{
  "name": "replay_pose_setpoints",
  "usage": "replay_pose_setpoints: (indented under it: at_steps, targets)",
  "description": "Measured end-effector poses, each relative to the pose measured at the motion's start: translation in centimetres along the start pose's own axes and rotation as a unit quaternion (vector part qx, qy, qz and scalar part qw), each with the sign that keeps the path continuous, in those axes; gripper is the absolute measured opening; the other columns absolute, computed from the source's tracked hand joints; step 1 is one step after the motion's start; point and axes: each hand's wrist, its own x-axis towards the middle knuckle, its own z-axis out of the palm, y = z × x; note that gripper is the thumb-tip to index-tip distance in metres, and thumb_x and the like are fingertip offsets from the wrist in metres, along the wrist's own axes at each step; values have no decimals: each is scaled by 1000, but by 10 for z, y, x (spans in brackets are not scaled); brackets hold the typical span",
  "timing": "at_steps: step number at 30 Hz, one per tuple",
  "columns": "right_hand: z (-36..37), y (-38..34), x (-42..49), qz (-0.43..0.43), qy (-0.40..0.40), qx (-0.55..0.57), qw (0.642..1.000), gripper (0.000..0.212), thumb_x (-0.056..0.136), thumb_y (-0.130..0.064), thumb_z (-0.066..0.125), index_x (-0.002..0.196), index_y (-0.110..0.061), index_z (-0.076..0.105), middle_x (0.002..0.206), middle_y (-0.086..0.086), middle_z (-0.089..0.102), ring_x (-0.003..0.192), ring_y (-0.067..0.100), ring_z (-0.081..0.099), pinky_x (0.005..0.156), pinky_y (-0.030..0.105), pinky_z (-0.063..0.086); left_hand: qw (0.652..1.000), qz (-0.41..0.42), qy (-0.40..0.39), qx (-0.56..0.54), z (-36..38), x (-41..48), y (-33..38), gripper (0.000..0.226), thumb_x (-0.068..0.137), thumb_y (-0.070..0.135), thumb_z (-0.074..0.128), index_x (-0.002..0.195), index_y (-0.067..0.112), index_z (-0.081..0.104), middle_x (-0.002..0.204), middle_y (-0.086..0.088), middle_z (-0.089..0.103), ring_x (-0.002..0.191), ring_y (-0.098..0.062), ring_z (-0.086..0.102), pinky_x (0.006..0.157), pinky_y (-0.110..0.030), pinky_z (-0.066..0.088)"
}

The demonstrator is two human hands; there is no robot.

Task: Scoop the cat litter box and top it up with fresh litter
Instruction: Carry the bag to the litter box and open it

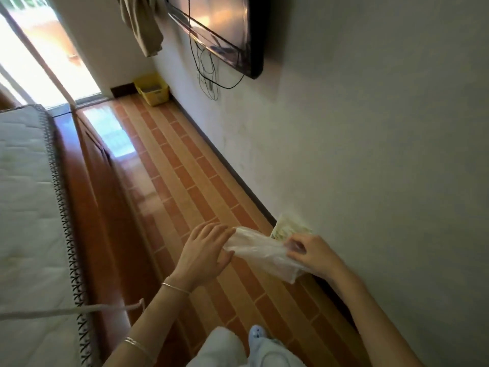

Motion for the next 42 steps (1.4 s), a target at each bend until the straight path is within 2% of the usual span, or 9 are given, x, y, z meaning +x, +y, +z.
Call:
replay_pose_setpoints:
  at_steps: [5, 9, 15, 17, 22, 27, 30, 35, 42]
  targets:
    - [3, -17, 52, -36, -42, 35, 998, 15, 85, -27, 65, 95, -37, 59, 87, -23, 59, 83, -3, 57, 69, 10, 43, 998, -63, -6, 4, 0, 2, -28, 49, 84, 48, 45, 125, 24, 56, 122, 5, 60, 114, -16, 55, 100, -39, 42]
    - [14, -39, 103, -60, -86, -2, 994, 15, 84, -26, 65, 96, -34, 60, 87, -20, 59, 80, -4, 56, 67, 10, 44, 995, -102, -19, 0, 7, 5, -67, 48, 84, 47, 50, 126, 25, 55, 123, 5, 59, 114, -16, 54, 102, -35, 33]
    - [20, -93, 191, -85, -98, -11, 991, 20, 85, -26, 64, 105, -26, 63, 94, -12, 64, 84, -2, 57, 74, 14, 49, 989, -150, -12, 17, -2, 20, -151, 49, 80, 45, 49, 126, 28, 54, 121, 8, 60, 113, -14, 54, 103, -33, 24]
    - [18, -118, 221, -96, -91, -8, 991, 20, 85, -25, 64, 105, -25, 63, 96, -10, 64, 86, -2, 57, 72, 11, 47, 987, -160, -4, 21, -13, 30, -186, 49, 79, 43, 51, 126, 29, 54, 121, 9, 60, 114, -14, 54, 104, -33, 24]
    - [16, -185, 294, -127, -71, -1, 989, 19, 88, -27, 61, 106, -22, 63, 97, -9, 65, 86, 0, 59, 74, 13, 49, 987, -156, 31, 30, -49, 65, -272, 47, 86, 46, 45, 128, 27, 54, 124, 8, 58, 116, -13, 53, 104, -33, 24]
    - [23, -229, 356, -144, -63, 9, 987, 19, 86, -27, 63, 106, -24, 63, 95, -10, 66, 86, 1, 60, 79, 21, 53, 983, -170, 58, 41, -70, 88, -339, 48, 87, 47, 43, 128, 25, 55, 125, 7, 58, 117, -14, 53, 105, -33, 25]
    - [28, -243, 388, -151, -82, -8, 985, 19, 85, -27, 64, 104, -26, 63, 94, -12, 65, 85, 1, 59, 79, 22, 53, 982, -180, 47, 34, -67, 96, -367, 48, 87, 46, 43, 128, 24, 54, 125, 7, 58, 117, -15, 52, 105, -34, 25]
    - [37, -259, 449, -165, -113, -20, 980, 20, 85, -25, 65, 105, -23, 64, 94, -12, 63, 85, -1, 58, 74, 12, 45, 979, -204, 23, 15, -47, 118, -415, 50, 86, 47, 43, 130, 26, 51, 127, 8, 56, 120, -14, 50, 106, -35, 24]
    - [17, -294, 566, -175, -130, -30, 975, 22, 85, -25, 65, 106, -22, 64, 98, -9, 65, 88, 2, 59, 80, 21, 51, 976, -213, 27, 34, -56, 196, -503, 50, 85, 49, 43, 128, 26, 53, 124, 7, 58, 118, -15, 52, 105, -34, 24]
